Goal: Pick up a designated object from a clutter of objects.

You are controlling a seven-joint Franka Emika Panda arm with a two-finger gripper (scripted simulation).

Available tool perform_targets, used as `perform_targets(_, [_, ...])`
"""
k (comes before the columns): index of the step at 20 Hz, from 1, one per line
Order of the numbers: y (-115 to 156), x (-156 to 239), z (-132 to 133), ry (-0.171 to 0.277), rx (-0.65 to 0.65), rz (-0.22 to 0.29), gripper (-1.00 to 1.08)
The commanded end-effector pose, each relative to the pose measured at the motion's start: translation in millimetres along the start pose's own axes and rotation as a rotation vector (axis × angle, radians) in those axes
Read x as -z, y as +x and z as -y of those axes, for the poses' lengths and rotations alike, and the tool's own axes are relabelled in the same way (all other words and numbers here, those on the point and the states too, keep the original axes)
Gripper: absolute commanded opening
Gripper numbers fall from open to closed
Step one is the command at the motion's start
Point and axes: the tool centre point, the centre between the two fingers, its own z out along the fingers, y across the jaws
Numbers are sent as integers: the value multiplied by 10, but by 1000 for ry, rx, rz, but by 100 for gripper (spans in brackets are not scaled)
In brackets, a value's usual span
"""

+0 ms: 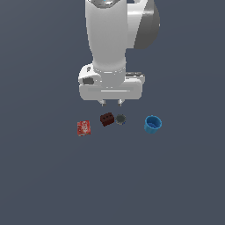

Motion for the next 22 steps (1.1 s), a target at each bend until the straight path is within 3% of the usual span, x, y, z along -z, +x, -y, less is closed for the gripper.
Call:
perform_targets(1, [24, -205, 195, 13, 39, 12, 28])
perform_targets(13, [-171, -1553, 1453, 109, 268, 88, 28])
perform_targets(22, [-372, -1987, 1844, 143, 335, 116, 28])
